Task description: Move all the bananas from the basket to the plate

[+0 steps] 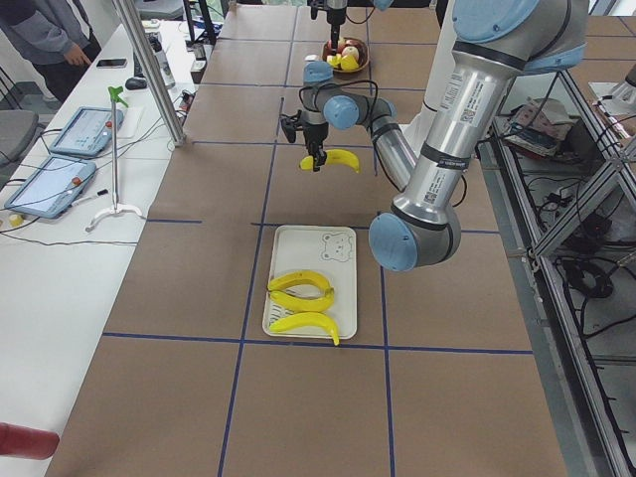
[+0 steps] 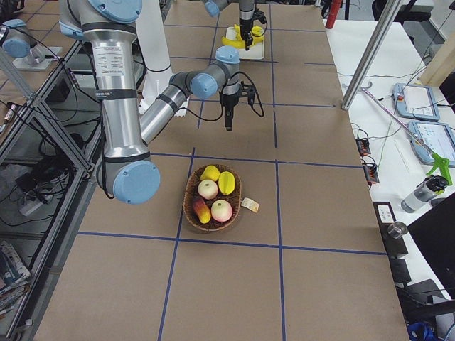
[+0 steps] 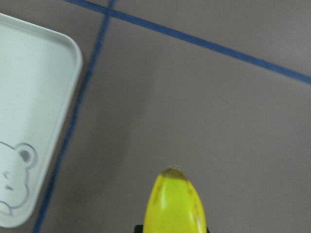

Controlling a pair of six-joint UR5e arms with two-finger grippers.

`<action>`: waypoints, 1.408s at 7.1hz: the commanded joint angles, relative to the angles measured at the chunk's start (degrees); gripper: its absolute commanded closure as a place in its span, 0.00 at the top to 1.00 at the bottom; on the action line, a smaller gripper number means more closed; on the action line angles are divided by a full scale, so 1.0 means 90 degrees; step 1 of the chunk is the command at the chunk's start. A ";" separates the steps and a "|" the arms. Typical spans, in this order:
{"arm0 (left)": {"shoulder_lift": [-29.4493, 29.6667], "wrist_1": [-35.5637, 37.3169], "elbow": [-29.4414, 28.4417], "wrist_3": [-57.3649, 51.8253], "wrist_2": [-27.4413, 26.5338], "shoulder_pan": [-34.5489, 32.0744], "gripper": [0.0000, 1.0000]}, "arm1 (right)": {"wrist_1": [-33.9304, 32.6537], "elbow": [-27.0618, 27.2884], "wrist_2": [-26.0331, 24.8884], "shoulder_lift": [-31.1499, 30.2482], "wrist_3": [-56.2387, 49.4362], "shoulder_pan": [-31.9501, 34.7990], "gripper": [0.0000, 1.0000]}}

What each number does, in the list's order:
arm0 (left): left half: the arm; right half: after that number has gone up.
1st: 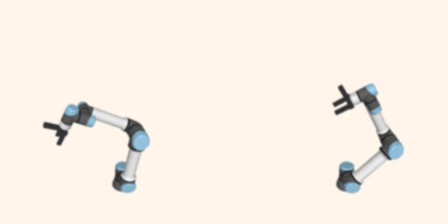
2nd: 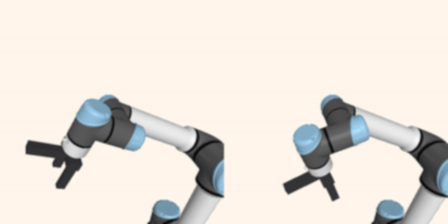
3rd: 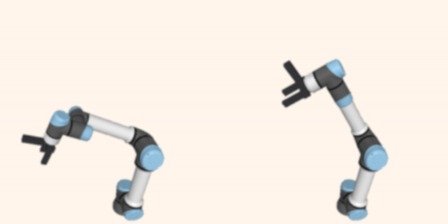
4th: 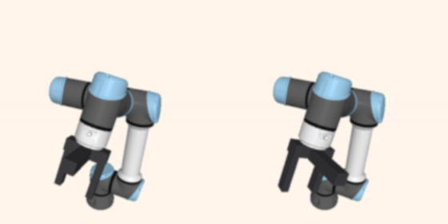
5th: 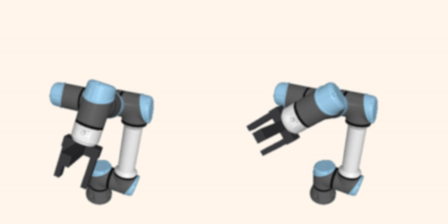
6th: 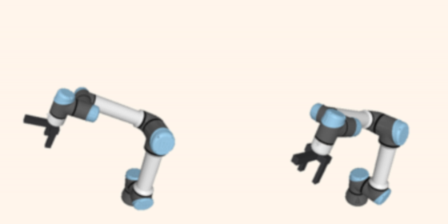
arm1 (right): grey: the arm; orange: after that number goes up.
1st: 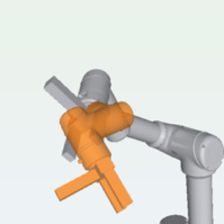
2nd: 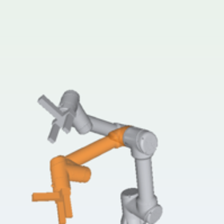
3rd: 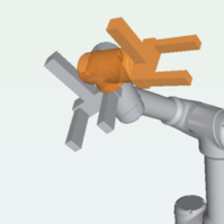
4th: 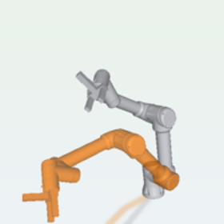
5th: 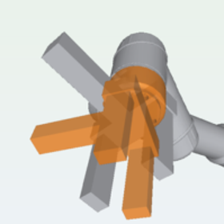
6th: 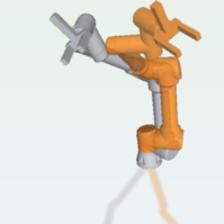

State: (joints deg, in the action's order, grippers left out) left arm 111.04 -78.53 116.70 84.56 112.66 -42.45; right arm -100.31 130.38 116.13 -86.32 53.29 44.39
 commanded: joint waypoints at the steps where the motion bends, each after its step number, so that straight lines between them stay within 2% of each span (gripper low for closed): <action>1: -0.1004 -0.1110 -0.0008 0.0591 0.0002 -0.0603 0.00 | -0.0066 0.0035 0.0220 -0.0515 -0.1054 0.0495 1.00; 2: -0.1493 -0.1892 -0.0085 0.0613 0.0002 -0.0750 0.00 | -0.0066 0.0025 0.0250 -0.0555 -0.1106 0.0546 1.00; 3: -0.1701 -0.2460 -0.0444 0.0710 0.0002 -0.0829 0.00 | -0.0066 0.0005 0.0251 -0.0556 -0.1106 0.0546 1.00; 5: -0.1897 -0.4117 -0.1535 0.1324 0.0011 -0.0869 0.02 | -0.0066 0.0005 0.0251 -0.0556 -0.1106 0.0546 1.00; 7: -0.2122 -0.5040 -0.2241 0.1229 0.0021 -0.0956 0.05 | -0.0066 0.0015 0.0241 -0.0546 -0.1097 0.0546 1.00; 10: -0.2299 -0.6212 -0.3247 0.0878 0.0041 -0.1171 0.20 | -0.0066 0.0034 0.0241 -0.0527 -0.1068 0.0546 1.00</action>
State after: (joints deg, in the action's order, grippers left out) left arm 90.64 -130.17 91.13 93.25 112.95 -52.38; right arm -100.90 130.63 118.28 -91.14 43.52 49.31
